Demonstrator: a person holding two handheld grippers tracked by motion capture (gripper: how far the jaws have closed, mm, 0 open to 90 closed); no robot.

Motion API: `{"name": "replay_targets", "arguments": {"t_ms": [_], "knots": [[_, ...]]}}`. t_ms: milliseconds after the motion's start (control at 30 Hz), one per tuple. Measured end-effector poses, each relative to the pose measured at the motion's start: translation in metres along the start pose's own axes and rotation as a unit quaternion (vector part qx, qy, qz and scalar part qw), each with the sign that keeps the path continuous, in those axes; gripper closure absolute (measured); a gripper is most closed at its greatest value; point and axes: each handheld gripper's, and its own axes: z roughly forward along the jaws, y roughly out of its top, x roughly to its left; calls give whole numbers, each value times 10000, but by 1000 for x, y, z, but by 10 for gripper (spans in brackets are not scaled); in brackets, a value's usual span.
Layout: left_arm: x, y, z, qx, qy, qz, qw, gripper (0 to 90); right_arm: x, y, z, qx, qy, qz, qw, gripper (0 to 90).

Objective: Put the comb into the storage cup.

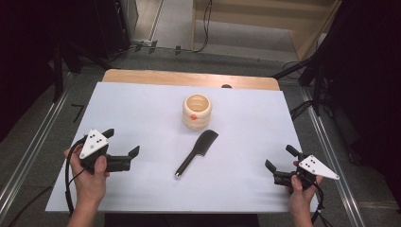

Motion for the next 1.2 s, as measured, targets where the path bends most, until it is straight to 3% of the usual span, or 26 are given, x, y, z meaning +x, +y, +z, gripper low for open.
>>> {"name": "replay_targets", "arguments": {"t_ms": [500, 800, 1200], "knots": [[-26, 23, 32, 174, -380, 212, 9989, 0, 0, 0, 2, 83, 92, 12, 9999, 0], [-42, 32, 51, 323, -664, 306, 9968, 0, 0, 0, 3, 122, 58, 5, 9999, 0], [-58, 44, 76, 671, -852, 342, 9935, 0, 0, 0, 3, 130, 89, 7, 9999, 0]]}}
